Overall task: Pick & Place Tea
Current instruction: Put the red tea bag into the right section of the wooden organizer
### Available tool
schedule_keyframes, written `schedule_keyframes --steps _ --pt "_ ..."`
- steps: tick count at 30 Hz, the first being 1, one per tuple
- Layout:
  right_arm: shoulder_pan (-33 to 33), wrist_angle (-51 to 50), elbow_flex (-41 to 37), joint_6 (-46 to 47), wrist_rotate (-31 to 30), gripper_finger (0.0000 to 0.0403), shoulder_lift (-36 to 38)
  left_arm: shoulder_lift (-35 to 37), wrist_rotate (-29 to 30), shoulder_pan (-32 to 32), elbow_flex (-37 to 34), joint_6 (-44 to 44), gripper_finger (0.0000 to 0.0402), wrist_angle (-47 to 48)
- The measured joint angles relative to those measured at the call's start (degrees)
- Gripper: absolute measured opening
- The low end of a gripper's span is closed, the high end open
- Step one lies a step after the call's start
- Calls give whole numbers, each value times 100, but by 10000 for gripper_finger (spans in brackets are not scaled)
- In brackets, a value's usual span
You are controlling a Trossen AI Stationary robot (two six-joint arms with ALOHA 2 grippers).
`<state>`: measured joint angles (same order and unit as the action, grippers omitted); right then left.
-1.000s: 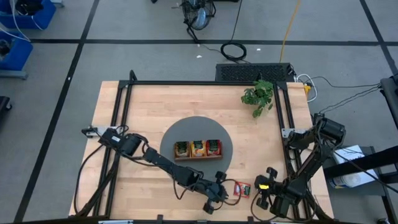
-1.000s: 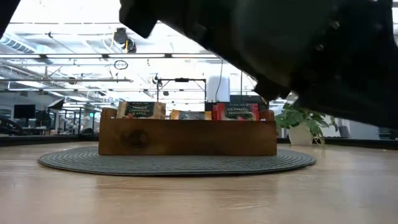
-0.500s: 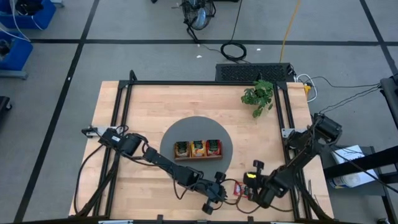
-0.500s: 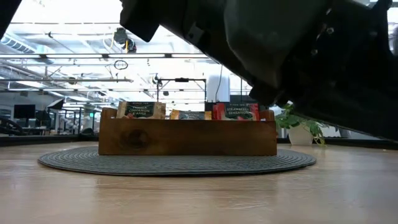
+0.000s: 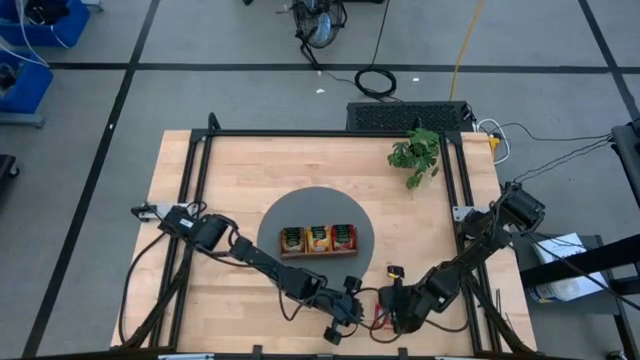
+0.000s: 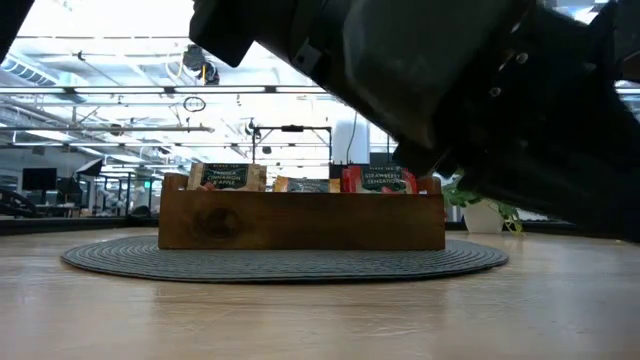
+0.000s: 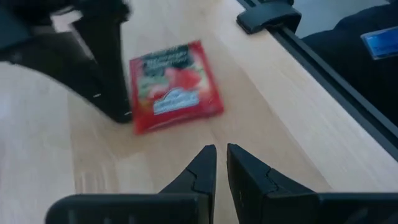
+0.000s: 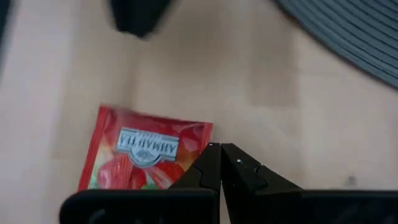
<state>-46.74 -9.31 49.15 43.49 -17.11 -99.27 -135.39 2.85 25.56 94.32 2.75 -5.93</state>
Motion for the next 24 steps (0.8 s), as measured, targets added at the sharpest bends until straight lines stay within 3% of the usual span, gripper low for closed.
schedule_keyframes --steps 6,14,21,24 --pt "-13 529 7 -456 -42 0 -187 0 0 0 0 -10 47 26" --pt "-278 672 118 -1026 35 0 158 0 2 0 0 -10 47 69" --pt "-681 589 310 -867 -656 0 524 0 11 0 0 -7 47 93" --pt "-802 635 393 -492 -136 0 536 0 13 0 0 -7 47 104"
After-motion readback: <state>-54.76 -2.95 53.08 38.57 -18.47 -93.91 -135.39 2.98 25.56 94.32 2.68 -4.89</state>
